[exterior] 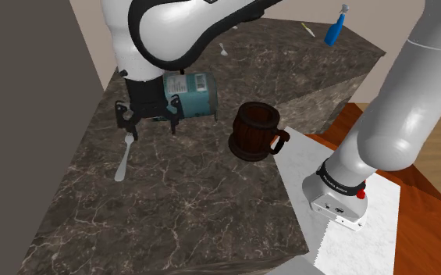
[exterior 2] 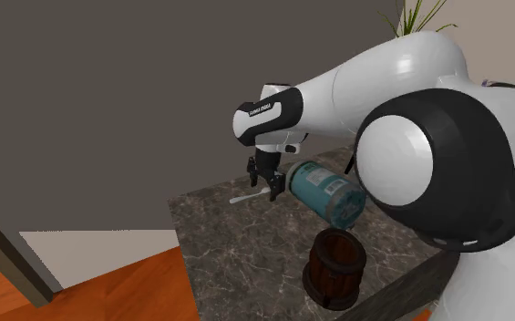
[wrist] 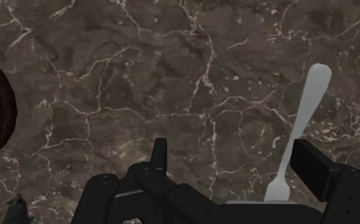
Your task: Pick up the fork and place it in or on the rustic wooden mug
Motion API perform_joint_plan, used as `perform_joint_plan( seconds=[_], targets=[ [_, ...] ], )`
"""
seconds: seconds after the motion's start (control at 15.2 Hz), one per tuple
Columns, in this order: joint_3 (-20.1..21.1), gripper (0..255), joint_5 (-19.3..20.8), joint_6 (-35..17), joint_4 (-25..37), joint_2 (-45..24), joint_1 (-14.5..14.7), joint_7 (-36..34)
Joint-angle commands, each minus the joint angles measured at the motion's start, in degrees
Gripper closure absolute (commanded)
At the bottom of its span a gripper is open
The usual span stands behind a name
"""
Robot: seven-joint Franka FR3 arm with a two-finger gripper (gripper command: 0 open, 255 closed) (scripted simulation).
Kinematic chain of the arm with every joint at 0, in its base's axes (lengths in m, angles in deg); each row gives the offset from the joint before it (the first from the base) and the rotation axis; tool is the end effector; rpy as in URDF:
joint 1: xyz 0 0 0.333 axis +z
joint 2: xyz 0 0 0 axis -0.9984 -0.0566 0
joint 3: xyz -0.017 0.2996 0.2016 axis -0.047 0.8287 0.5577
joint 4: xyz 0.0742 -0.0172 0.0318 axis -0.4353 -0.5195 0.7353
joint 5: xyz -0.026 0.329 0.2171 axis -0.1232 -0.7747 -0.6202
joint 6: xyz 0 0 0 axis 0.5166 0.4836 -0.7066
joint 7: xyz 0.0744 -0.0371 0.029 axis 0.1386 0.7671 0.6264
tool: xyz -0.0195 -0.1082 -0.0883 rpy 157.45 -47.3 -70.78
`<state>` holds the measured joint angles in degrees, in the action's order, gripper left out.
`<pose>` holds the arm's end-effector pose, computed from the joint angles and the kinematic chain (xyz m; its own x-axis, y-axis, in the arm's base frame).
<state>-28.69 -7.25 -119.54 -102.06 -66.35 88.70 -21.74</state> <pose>0.4835 0.3358 0.4015 0.8318 -0.5379 -0.1374 -0.5430 -0.8398 0.0005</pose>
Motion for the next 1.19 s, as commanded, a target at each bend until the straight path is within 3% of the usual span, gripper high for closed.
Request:
perform_joint_plan(
  seconds=[0.0,0.4,1.12],
  targets=[
    [-0.6,0,2.89,-0.68,4.58,-5.45,1.5,-4.52],
    [-3.93,0,8.28,-0.61,18.24,-18.69,7.21,-14.13],
    [-4.74,0,9.55,-5.27,16.03,-21.29,8.14,-14.92]
  ],
)
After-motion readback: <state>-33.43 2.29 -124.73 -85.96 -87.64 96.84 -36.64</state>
